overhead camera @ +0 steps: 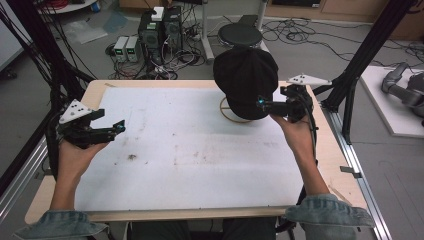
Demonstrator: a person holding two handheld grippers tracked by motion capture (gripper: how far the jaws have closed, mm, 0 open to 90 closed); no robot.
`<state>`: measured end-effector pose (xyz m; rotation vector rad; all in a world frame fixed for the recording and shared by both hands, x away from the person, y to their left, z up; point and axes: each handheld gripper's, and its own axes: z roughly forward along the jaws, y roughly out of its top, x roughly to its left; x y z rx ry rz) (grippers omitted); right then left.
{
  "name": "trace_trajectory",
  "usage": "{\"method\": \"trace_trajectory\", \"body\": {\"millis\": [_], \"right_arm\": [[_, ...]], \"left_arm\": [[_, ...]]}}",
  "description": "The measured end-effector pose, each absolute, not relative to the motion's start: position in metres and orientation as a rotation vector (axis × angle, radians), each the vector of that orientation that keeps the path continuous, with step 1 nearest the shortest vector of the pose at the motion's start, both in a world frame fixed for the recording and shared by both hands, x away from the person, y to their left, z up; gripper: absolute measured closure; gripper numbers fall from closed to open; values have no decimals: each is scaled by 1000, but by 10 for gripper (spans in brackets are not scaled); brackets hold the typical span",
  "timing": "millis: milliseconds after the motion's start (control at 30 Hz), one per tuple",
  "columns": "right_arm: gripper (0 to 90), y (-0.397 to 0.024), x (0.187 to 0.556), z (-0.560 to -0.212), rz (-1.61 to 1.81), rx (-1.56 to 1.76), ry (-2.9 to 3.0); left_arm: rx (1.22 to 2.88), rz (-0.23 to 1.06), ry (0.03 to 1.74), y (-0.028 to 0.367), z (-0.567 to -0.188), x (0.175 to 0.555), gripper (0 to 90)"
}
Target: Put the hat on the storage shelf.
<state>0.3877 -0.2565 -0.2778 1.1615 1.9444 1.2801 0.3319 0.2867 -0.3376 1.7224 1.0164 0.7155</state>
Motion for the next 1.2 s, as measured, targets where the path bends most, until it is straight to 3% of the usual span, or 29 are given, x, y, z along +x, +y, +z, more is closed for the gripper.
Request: {"method": "trace_trajectory", "body": {"millis": [467, 1200], "right_arm": [[112, -257, 341, -320, 1319, 1119, 1977], [113, -261, 335, -339, 1350, 1180, 1984]], "left_arm": [[1720, 723, 1044, 292, -346, 330, 175], [1747, 718, 1033, 284, -350, 331, 175]]}}
